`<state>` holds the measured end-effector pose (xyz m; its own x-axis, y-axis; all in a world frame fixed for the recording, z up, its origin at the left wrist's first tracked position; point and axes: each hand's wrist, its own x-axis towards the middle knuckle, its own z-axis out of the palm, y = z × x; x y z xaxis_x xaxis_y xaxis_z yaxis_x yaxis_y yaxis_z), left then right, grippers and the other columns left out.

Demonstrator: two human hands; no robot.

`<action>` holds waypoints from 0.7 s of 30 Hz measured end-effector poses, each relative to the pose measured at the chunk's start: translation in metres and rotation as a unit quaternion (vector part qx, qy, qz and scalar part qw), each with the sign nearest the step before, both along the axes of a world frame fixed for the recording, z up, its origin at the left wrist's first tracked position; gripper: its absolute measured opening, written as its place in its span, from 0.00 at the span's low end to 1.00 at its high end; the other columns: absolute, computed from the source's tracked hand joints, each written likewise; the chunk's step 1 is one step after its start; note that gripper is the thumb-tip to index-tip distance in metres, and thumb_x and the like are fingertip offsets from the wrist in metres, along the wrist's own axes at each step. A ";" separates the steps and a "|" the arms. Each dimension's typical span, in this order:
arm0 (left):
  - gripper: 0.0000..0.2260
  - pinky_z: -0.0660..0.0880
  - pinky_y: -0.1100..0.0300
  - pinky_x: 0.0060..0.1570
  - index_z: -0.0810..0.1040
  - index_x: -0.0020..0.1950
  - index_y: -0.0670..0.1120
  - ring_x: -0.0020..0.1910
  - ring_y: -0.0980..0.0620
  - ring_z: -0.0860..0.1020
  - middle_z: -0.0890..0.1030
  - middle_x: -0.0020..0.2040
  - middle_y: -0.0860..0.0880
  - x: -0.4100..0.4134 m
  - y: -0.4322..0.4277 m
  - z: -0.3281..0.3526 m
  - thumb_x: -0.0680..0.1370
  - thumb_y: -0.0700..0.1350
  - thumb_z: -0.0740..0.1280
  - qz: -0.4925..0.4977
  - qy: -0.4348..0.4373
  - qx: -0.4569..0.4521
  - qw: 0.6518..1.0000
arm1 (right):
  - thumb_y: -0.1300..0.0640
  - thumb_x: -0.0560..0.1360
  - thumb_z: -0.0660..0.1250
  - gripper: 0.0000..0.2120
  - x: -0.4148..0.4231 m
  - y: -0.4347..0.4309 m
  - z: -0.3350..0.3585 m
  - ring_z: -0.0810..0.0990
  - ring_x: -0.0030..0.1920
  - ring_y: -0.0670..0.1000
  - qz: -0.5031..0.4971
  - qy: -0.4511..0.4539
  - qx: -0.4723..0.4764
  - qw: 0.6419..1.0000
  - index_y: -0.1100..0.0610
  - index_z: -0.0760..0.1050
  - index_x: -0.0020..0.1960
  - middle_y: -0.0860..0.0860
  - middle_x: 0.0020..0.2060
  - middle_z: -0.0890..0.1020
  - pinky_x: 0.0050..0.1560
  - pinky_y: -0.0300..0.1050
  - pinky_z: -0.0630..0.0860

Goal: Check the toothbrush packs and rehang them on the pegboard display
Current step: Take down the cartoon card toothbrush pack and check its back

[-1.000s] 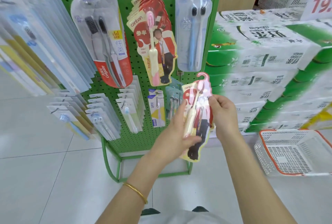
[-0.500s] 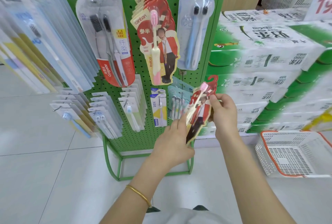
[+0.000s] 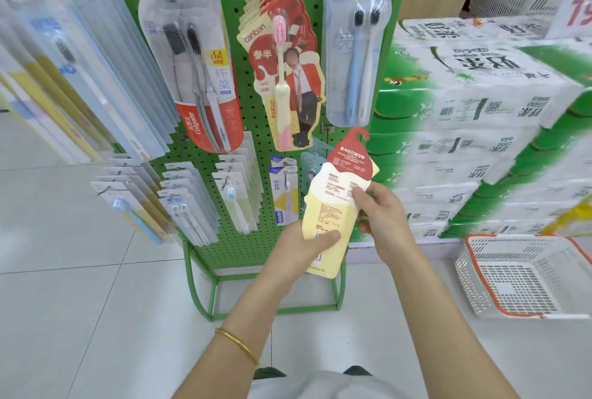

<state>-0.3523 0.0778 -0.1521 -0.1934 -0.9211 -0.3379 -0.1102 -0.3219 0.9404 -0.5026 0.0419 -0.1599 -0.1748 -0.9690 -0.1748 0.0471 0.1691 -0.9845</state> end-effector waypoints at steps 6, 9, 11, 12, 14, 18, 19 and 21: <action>0.01 0.78 0.63 0.37 0.78 0.46 0.51 0.37 0.58 0.82 0.84 0.43 0.51 0.002 -0.012 0.009 0.78 0.46 0.68 0.091 -0.025 -0.053 0.994 | 0.61 0.79 0.63 0.03 -0.004 0.003 -0.002 0.71 0.30 0.47 0.118 0.023 -0.042 0.992 0.59 0.75 0.51 0.53 0.34 0.76 0.29 0.38 0.66; 0.02 0.79 0.50 0.45 0.77 0.47 0.52 0.44 0.49 0.83 0.83 0.46 0.48 0.002 -0.022 0.019 0.77 0.47 0.69 0.127 -0.048 -0.108 0.985 | 0.61 0.78 0.64 0.03 -0.002 0.007 0.000 0.72 0.30 0.47 0.180 0.026 -0.055 0.982 0.56 0.75 0.49 0.49 0.32 0.78 0.30 0.39 0.68; 0.04 0.79 0.52 0.45 0.77 0.49 0.51 0.44 0.51 0.82 0.83 0.47 0.49 0.003 -0.028 0.027 0.76 0.46 0.69 0.148 -0.039 -0.142 0.978 | 0.61 0.78 0.64 0.02 -0.001 0.008 0.003 0.73 0.30 0.46 0.212 0.022 -0.063 0.975 0.55 0.75 0.47 0.47 0.32 0.80 0.30 0.38 0.68; 0.04 0.78 0.55 0.44 0.77 0.50 0.51 0.43 0.53 0.81 0.82 0.47 0.49 0.003 -0.030 0.032 0.76 0.45 0.69 0.159 -0.033 -0.161 0.973 | 0.62 0.78 0.64 0.03 -0.001 0.008 0.003 0.73 0.30 0.46 0.224 0.021 -0.064 0.972 0.56 0.75 0.48 0.46 0.32 0.80 0.30 0.38 0.68; 0.03 0.77 0.58 0.42 0.77 0.48 0.51 0.40 0.56 0.80 0.82 0.44 0.51 0.005 -0.036 0.040 0.76 0.43 0.69 0.181 -0.027 -0.197 0.963 | 0.63 0.78 0.64 0.04 -0.002 0.008 0.005 0.74 0.31 0.47 0.251 0.032 -0.064 0.965 0.56 0.75 0.48 0.45 0.33 0.81 0.31 0.39 0.68; 0.04 0.76 0.60 0.37 0.78 0.45 0.52 0.38 0.56 0.78 0.80 0.40 0.52 0.008 -0.045 0.050 0.77 0.42 0.68 0.182 -0.004 -0.191 0.965 | 0.64 0.77 0.64 0.04 -0.001 0.006 0.005 0.75 0.33 0.47 0.272 0.038 -0.060 0.960 0.56 0.75 0.50 0.46 0.35 0.82 0.32 0.41 0.69; 0.03 0.76 0.61 0.36 0.78 0.46 0.50 0.37 0.55 0.79 0.80 0.40 0.51 0.008 -0.046 0.051 0.77 0.42 0.68 0.182 0.013 -0.178 0.967 | 0.64 0.77 0.64 0.04 -0.001 0.005 0.005 0.75 0.34 0.48 0.273 0.038 -0.059 0.959 0.57 0.76 0.49 0.46 0.35 0.82 0.32 0.41 0.69; 0.02 0.77 0.59 0.37 0.78 0.47 0.47 0.38 0.52 0.79 0.81 0.42 0.48 0.009 -0.048 0.052 0.77 0.40 0.68 0.180 0.042 -0.160 0.970 | 0.62 0.77 0.65 0.02 -0.002 0.005 0.005 0.76 0.36 0.48 0.274 0.041 -0.054 0.959 0.58 0.75 0.48 0.46 0.36 0.82 0.34 0.41 0.71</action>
<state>-0.3432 0.0301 -0.0998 0.1453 -0.9892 -0.0215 0.0360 -0.0164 0.9992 -0.5049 0.0468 -0.1549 0.3576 -0.9308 -0.0752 -0.0971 0.0431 -0.9943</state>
